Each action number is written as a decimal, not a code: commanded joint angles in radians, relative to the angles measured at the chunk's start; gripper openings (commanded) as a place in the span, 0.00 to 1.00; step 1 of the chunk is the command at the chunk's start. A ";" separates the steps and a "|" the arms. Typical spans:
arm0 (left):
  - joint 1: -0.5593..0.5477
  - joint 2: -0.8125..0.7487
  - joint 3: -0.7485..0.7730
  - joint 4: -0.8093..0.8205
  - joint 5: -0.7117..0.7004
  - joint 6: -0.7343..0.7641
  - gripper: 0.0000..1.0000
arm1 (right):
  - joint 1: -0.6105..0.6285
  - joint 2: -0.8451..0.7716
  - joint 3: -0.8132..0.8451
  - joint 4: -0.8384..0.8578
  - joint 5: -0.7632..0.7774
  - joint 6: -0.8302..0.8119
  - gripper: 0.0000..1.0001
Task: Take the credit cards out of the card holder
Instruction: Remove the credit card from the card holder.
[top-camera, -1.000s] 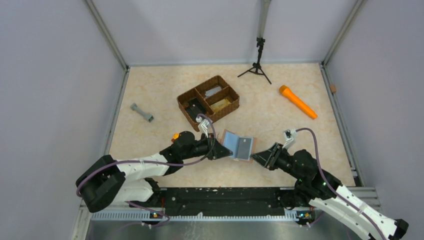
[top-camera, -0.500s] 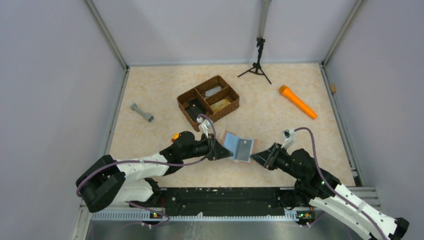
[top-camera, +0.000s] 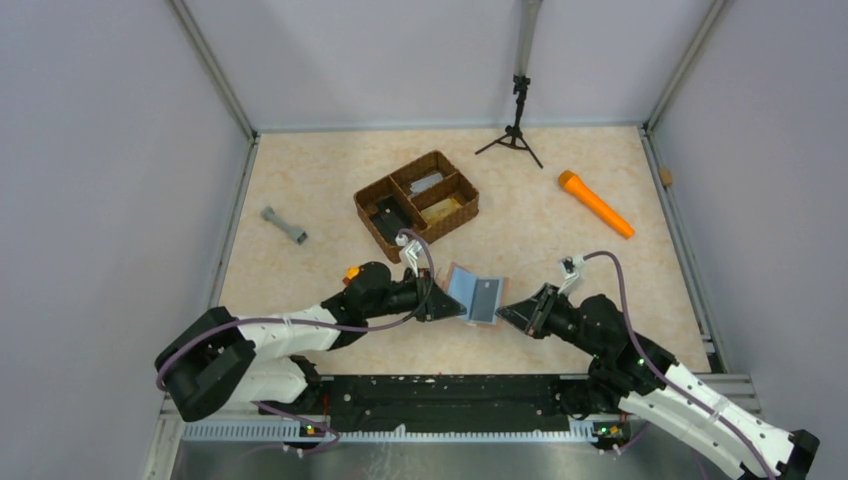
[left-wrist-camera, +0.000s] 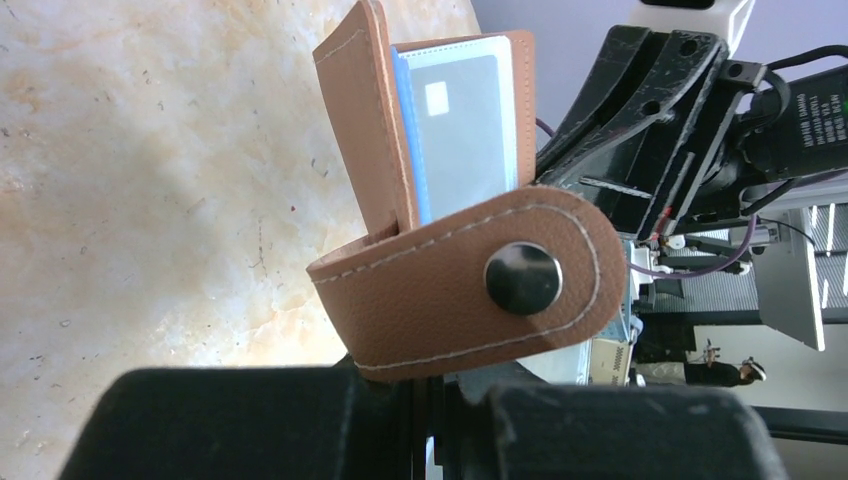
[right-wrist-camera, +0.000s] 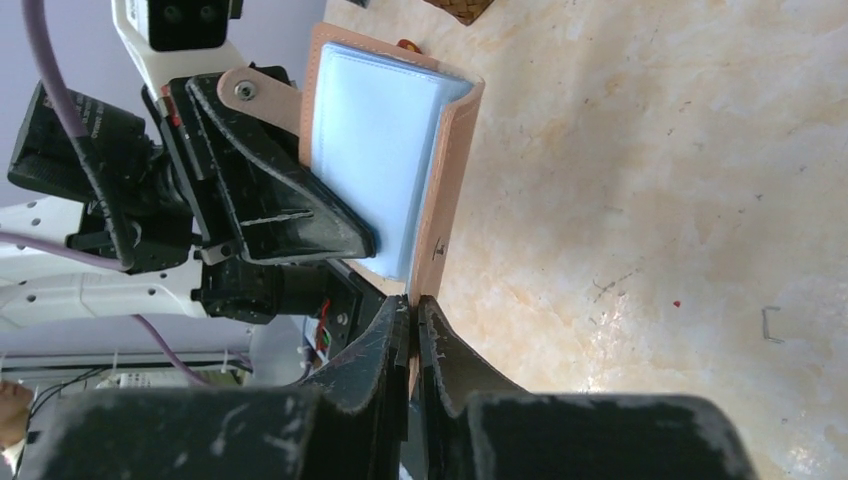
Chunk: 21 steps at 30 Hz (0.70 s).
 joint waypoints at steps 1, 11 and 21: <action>-0.003 0.026 0.040 0.106 0.068 -0.001 0.00 | -0.003 0.014 0.000 0.113 -0.044 -0.011 0.03; -0.005 0.044 0.044 0.127 0.088 -0.009 0.00 | -0.003 0.016 -0.010 0.141 -0.043 -0.006 0.00; -0.006 0.046 0.052 0.118 0.094 -0.016 0.00 | -0.002 0.010 -0.038 0.206 -0.023 0.012 0.00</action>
